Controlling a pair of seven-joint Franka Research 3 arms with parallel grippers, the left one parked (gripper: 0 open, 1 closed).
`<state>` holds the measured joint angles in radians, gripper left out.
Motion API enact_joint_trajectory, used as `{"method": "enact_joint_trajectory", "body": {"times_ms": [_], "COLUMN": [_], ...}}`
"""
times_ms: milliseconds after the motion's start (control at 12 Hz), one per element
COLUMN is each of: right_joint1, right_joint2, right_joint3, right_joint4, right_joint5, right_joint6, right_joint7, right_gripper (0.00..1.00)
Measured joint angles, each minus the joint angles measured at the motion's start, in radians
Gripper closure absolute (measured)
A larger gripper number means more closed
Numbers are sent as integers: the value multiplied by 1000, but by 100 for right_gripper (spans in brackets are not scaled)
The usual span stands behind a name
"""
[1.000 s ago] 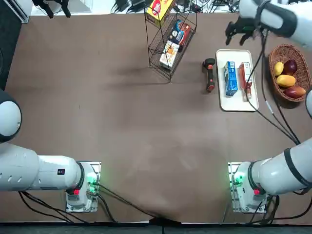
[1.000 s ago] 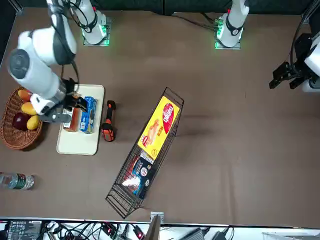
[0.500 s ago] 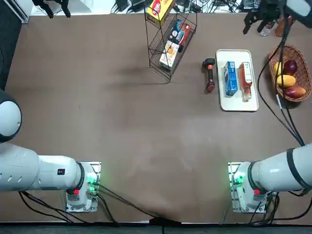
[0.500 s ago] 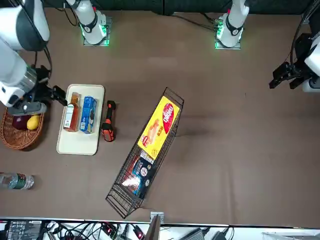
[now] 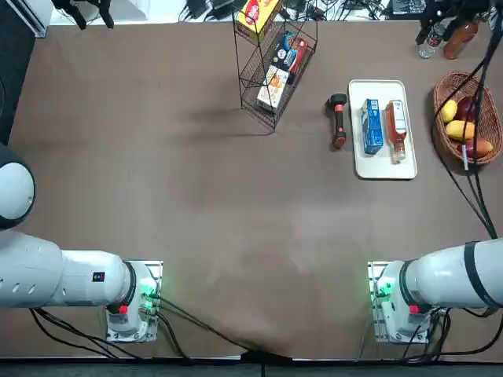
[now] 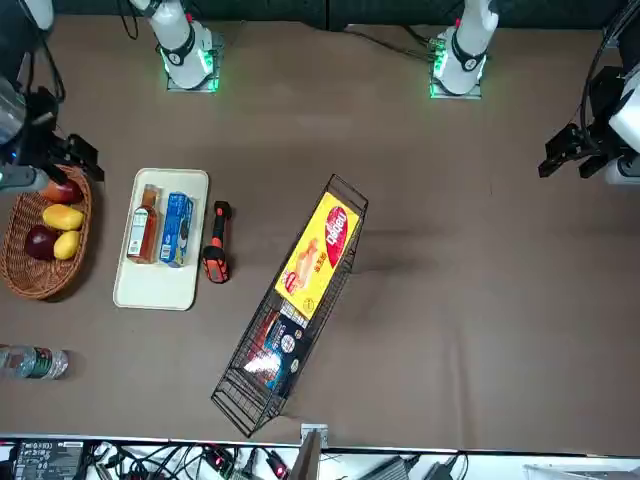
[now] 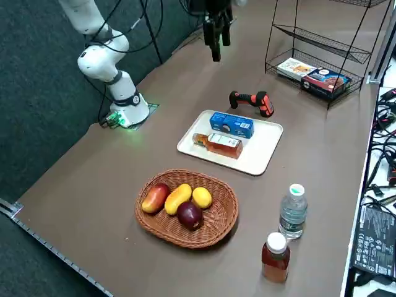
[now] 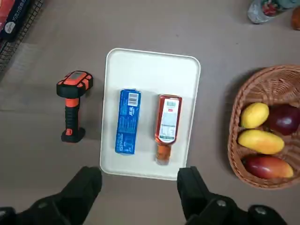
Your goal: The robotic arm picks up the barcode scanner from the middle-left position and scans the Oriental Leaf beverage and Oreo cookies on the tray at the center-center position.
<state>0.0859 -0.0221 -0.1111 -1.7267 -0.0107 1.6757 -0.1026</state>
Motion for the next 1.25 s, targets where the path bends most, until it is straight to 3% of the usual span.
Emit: {"method": "enact_joint_trajectory", "body": {"times_ms": [667, 1250], "right_joint1": [-64, -69], "right_joint2": [-33, -91], "right_joint3": [13, 17], "right_joint4": [41, 41], "right_joint5": [6, 7], "right_joint6": [-99, -141], "right_joint7": [6, 18], "right_gripper": [0, 0]}}
